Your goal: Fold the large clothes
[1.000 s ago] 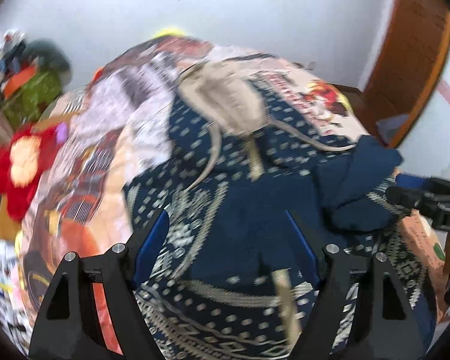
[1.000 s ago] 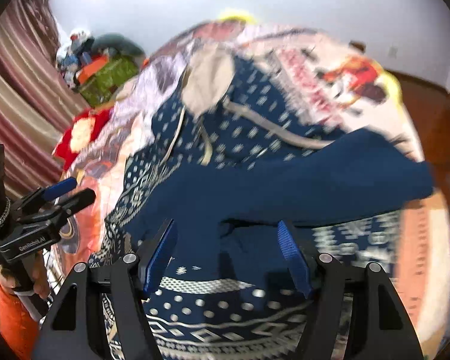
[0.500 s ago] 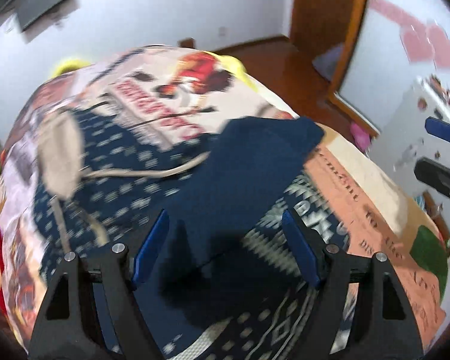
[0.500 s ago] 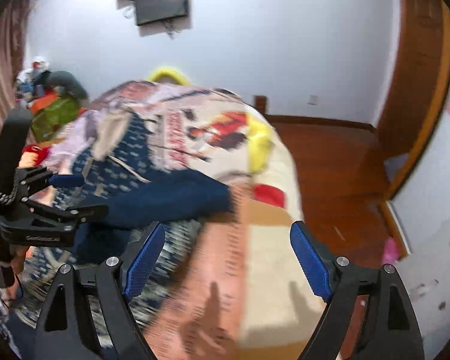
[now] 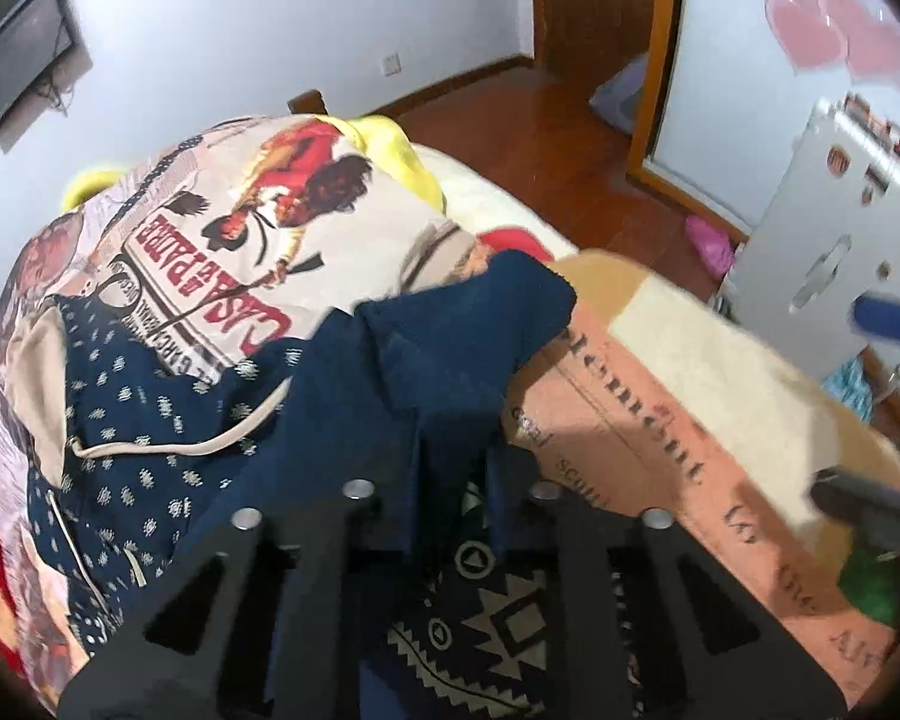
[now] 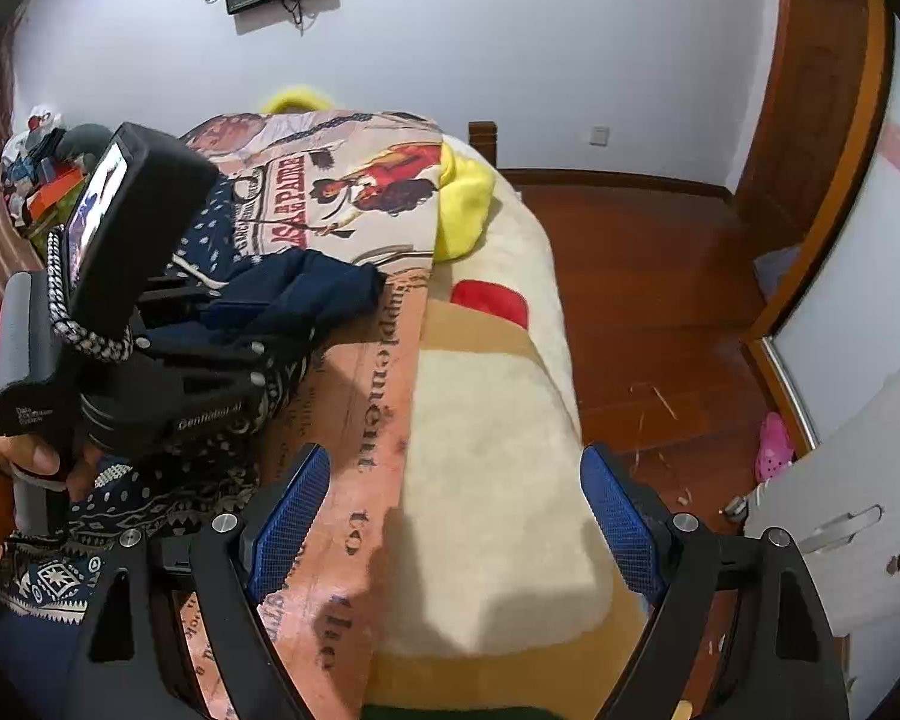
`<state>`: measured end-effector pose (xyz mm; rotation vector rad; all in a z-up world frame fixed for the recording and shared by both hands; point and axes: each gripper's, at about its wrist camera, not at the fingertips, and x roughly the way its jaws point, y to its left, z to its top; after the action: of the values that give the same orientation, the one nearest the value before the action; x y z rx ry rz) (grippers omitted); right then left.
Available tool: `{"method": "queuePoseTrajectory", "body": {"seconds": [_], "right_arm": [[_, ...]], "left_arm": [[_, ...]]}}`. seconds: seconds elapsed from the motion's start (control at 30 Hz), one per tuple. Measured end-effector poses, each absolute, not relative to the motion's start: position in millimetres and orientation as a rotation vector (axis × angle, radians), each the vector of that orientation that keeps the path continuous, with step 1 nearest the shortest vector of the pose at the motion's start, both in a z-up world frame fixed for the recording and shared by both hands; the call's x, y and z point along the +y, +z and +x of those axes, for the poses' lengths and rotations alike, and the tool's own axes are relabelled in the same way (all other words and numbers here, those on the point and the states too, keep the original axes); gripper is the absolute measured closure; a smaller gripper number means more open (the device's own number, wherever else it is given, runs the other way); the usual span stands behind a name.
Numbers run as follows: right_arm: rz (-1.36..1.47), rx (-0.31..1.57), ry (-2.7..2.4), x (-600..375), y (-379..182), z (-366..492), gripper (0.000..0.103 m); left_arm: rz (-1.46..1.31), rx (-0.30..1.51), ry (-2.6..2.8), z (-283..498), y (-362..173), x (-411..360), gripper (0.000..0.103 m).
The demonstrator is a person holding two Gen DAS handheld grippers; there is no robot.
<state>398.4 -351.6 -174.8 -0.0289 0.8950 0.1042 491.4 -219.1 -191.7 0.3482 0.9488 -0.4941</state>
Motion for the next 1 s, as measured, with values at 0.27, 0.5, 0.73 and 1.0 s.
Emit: {"method": "queuePoseTrajectory", "body": {"seconds": [0.27,0.5,0.73,1.0], "right_arm": [[-0.007,0.89,0.161,-330.5,-169.1,401.9,0.018],[0.028,0.886,0.207,-302.0,-159.1,412.5,0.018],[0.014,0.859,0.245,-281.9,-147.6,409.6,0.018],[-0.027,0.989,0.242,-270.2,-186.7,428.6,0.018]], "left_arm": [[0.134,0.911,-0.497,494.4,-138.0,-168.5,0.092],[0.03,0.95,-0.557,491.9,-125.5,-137.9,0.092],[0.014,0.986,-0.607,492.4,-144.4,-162.7,0.092],[0.066,0.832,-0.52,472.9,-107.9,-121.5,0.096]]}}
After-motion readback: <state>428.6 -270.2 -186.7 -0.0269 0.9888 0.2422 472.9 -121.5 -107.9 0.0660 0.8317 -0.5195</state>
